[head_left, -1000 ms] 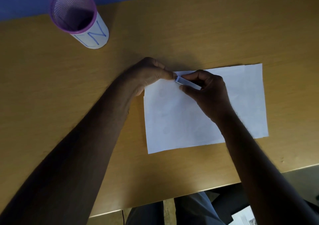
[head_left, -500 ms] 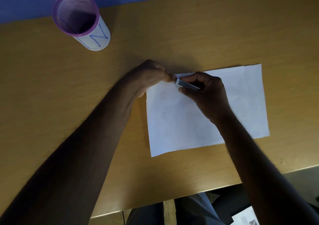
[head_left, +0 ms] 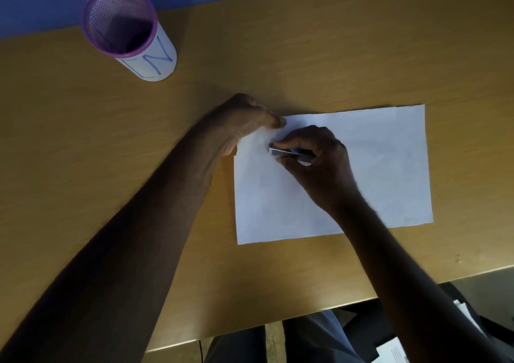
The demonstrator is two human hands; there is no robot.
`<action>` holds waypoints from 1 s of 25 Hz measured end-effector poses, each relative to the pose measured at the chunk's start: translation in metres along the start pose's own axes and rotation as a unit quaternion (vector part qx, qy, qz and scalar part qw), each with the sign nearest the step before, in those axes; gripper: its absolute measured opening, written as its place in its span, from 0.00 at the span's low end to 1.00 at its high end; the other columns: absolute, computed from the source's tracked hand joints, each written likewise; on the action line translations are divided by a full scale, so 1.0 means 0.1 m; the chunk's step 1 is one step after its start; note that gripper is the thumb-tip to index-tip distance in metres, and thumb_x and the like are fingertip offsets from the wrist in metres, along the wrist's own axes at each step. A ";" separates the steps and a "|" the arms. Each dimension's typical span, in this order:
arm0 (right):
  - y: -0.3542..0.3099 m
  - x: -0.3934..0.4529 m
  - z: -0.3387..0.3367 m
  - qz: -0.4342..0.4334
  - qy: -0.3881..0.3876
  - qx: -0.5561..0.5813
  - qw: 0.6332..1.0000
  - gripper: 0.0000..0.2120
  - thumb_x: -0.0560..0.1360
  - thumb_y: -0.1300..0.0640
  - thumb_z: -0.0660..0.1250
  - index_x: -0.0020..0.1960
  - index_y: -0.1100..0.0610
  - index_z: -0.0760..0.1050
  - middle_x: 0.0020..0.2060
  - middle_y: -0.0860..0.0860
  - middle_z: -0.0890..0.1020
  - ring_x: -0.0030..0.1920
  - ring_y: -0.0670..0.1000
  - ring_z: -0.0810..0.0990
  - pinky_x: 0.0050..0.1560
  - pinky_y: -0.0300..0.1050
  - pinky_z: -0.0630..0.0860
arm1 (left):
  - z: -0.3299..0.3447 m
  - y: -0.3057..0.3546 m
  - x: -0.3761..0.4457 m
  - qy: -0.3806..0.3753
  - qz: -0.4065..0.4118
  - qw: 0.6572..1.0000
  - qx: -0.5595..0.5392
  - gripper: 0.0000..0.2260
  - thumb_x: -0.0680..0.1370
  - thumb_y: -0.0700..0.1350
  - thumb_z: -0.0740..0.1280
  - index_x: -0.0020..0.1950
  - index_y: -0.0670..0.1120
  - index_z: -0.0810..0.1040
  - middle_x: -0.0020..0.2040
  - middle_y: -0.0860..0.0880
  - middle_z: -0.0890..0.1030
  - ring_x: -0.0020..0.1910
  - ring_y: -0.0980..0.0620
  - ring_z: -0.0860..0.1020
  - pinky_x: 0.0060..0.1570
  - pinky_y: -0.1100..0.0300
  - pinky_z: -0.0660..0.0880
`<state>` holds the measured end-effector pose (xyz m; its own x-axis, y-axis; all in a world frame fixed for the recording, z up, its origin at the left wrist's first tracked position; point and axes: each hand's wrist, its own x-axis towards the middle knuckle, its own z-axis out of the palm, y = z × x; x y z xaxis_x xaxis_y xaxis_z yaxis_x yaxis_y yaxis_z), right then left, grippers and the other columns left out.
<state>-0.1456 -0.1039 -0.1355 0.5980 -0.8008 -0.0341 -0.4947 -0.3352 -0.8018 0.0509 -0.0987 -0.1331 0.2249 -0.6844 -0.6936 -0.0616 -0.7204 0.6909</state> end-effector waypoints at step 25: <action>0.02 0.22 -0.13 0.126 0.012 0.051 0.991 0.11 0.71 0.57 0.81 0.52 0.49 0.87 0.43 0.37 0.85 0.44 0.33 0.83 0.44 0.24 0.74 | -0.03 0.02 0.02 -0.012 -0.031 0.999 -0.003 0.18 0.71 0.38 0.79 0.60 0.46 0.84 0.57 0.52 0.83 0.55 0.54 0.76 0.51 0.64 0.69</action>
<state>-0.1419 -0.1292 -0.1303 0.4479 -0.8644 -0.2285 -0.5591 -0.0713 -0.8260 0.0543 -0.1012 -0.1318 0.2042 -0.6411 -0.7398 -0.0428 -0.7608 0.6475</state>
